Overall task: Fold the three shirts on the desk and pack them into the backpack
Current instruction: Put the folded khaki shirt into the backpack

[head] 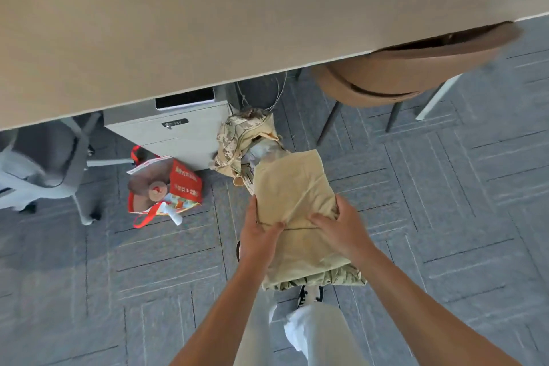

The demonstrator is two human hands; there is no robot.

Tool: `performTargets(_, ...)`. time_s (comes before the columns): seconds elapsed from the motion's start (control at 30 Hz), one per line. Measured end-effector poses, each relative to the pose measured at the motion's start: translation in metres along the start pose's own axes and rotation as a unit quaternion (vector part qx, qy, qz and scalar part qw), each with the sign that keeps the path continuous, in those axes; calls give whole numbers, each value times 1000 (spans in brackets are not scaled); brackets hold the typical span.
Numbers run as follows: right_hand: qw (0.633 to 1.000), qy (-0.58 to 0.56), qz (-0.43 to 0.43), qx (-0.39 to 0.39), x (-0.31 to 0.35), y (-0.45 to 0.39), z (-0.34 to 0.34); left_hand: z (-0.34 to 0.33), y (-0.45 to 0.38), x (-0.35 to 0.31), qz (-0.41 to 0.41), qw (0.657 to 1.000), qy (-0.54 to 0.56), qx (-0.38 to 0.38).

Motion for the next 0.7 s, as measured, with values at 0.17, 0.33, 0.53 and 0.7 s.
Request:
performTargets(0.17,998,31,17,50,-42,-94,-42,-26,-78,67,2,1000,23,-18)
performTargets(0.33,995,43,58,70,-53,-204,-95,-42,-182,117,-24,996,61,-56)
performTargets(0.53,983,116,110,95,-58,-313,-146,-64,-276,167,-58,984,120,-115)
performTargets(0.7,982,125,103,93,-71,-354,-155,-80,-309,189,-63,976,170,-120)
Point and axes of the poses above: each hand's wrist, its own y-axis away from the middle knuckle, its own z-axis out of the back of the hand, x = y × z, the point moved 4 cm from there along -y, towards the middle knuckle, and after that the axes turned 1 degree about -z, right-handed, at the moved point
